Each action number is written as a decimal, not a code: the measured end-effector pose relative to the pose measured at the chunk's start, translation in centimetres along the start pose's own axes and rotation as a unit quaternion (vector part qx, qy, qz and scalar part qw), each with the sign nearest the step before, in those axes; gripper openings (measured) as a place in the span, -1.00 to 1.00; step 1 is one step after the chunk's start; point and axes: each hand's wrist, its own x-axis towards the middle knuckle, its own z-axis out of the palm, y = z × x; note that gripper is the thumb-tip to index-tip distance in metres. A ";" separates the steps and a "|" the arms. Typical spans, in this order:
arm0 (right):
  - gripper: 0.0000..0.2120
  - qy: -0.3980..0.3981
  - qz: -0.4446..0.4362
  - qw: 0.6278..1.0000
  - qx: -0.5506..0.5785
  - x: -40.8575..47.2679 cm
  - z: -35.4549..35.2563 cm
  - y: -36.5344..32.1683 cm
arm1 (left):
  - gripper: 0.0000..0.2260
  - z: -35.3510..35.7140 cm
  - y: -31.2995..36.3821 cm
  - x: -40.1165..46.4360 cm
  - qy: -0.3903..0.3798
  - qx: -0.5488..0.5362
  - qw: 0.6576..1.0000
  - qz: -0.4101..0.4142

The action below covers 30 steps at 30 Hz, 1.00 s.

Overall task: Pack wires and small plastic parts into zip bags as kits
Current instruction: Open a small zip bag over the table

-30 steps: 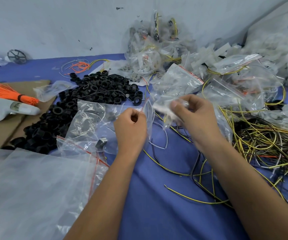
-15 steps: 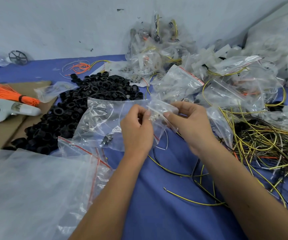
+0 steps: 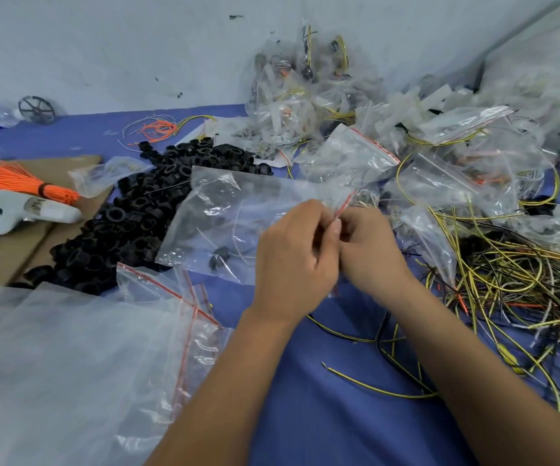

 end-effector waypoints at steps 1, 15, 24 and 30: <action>-0.87 -0.021 0.003 1.000 0.010 -0.3 0.1 -0.2 | -0.86 0.1 0.3 -0.1 -0.001 -0.007 1.000 0.013; -0.60 -0.193 0.281 0.809 0.479 -0.8 0.4 -1.5 | -0.85 0.6 1.4 -0.7 0.052 -0.080 0.995 0.017; -0.28 -0.126 0.308 0.797 0.504 -1.0 1.5 -1.7 | -0.85 0.9 1.1 -0.8 0.051 -0.095 0.994 0.002; -0.56 -0.090 0.280 0.842 0.453 -1.0 2.4 -2.3 | -0.85 1.1 0.6 -0.8 0.065 -0.090 0.993 -0.047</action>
